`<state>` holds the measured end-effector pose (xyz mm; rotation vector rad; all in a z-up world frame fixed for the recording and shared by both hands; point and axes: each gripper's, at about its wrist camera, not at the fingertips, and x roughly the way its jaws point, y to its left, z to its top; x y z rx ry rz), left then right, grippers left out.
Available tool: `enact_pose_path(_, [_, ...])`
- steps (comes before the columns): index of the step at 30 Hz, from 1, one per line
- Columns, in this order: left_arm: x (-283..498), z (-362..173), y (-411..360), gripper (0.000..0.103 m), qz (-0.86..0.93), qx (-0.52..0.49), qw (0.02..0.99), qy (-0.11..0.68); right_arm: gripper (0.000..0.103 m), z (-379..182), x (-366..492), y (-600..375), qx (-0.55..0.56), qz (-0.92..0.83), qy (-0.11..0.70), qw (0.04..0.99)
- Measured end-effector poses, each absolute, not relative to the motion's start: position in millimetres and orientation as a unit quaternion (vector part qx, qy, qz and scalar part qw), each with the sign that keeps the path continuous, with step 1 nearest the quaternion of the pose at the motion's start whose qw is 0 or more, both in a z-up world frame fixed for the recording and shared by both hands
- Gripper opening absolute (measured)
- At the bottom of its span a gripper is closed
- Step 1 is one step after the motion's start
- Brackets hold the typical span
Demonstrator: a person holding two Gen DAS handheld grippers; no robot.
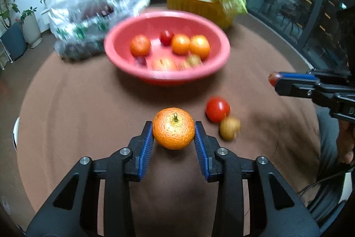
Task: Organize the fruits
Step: 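Grasp a tangerine with the left gripper while the right gripper grasps a red grape, then carry tangerine and grape over the red bowl and open both grippers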
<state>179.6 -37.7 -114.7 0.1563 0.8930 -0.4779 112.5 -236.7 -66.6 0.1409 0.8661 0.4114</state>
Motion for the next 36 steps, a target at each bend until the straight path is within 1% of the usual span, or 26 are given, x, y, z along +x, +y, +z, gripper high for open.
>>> enact_pose_path(5, [216, -86, -33, 0.034, -0.21, 0.063, 0.889, 0.401, 0.018, -44, 146, -233, 0.056, 0.2, 0.403, 0.891])
enact_pose_path(9, [256, -78, -39, 0.034, -0.204, 0.057, 0.891, 0.401, 0.018, -40, 178, -224, 0.041, 0.201, 0.407, 0.89])
enact_pose_path(14, [297, -83, -49, 0.034, -0.204, 0.058, 0.888, 0.408, 0.018, -52, 219, -216, 0.021, 0.191, 0.427, 0.883])
enact_pose_path(18, [324, -102, -56, 0.034, -0.208, 0.057, 0.878, 0.427, 0.018, -68, 243, -216, 0.01, 0.174, 0.442, 0.88])
enact_pose_path(25, [336, -124, -64, 0.034, -0.212, 0.058, 0.875, 0.432, 0.018, -86, 254, -214, -0.01, 0.164, 0.452, 0.877])
enact_pose_path(36, [342, -127, -68, 0.035, -0.211, 0.059, 0.876, 0.429, 0.019, -86, 258, -211, -0.019, 0.162, 0.447, 0.879])
